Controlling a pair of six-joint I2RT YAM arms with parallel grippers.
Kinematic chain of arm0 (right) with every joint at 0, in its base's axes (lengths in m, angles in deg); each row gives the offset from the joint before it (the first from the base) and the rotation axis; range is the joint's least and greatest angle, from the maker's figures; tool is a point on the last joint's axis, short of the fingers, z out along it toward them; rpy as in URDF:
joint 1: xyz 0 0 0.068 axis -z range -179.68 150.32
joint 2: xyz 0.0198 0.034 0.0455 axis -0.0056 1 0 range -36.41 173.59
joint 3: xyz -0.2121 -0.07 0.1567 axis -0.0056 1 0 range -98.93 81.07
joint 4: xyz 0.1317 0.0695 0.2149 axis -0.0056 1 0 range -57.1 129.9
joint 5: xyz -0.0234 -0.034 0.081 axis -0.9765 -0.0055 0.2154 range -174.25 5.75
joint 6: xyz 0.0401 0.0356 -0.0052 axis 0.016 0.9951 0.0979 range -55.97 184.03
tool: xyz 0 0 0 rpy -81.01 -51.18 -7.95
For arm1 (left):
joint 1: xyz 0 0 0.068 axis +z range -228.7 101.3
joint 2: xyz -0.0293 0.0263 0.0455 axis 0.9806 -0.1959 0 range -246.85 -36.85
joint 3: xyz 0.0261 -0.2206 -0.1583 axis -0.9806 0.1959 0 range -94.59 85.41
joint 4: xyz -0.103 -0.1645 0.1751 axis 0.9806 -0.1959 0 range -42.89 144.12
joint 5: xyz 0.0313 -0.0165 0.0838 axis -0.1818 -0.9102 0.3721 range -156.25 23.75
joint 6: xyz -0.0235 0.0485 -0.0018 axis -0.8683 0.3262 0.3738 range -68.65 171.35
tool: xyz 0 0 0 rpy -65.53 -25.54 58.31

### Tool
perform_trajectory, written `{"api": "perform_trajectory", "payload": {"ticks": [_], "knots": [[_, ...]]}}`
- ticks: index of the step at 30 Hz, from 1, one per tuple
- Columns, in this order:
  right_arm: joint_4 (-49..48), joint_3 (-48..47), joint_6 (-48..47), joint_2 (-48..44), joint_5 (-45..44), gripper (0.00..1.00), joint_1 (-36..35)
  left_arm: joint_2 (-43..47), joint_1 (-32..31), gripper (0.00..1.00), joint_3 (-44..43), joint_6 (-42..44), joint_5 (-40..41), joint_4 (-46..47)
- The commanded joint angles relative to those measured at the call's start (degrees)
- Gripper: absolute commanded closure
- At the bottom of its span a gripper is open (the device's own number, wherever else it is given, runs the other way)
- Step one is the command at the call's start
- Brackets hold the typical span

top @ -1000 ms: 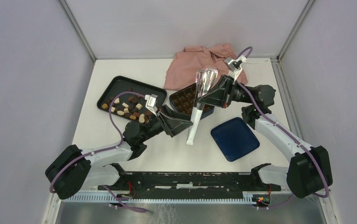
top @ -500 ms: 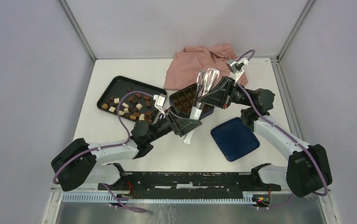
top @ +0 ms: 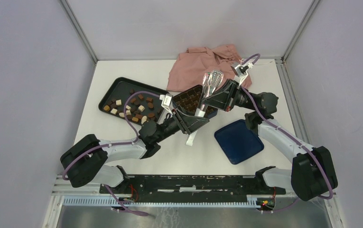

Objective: Pack the chocolate
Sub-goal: Pick up the clamp from the center of the board.

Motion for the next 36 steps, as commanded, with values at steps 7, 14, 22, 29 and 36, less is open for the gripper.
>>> {"api": "perform_trajectory", "payload": {"ticks": [7,14,22,29,36], "knots": [[-2.5,-0.1,-2.5,-2.0,-1.2,0.88,-0.2,0.5,-0.3,0.36,-1.6,2.8,1.0,6.4],[-0.7,-0.6,-4.7,-2.7,-0.3,0.73,-0.1,2.3,-0.3,0.5,-2.1,6.3,0.7,3.3],[9.6,-3.2,-15.2,-5.9,3.1,0.39,1.1,8.5,1.2,0.51,-0.7,8.0,2.8,-5.6],[24.4,-3.3,-33.2,-11.2,6.3,0.28,4.6,16.9,6.0,0.51,-0.6,7.5,2.5,-22.4],[50.5,-2.7,-64.4,-14.2,3.6,0.27,9.9,24.7,15.5,0.52,-12.1,13.5,1.1,-67.0]]}}
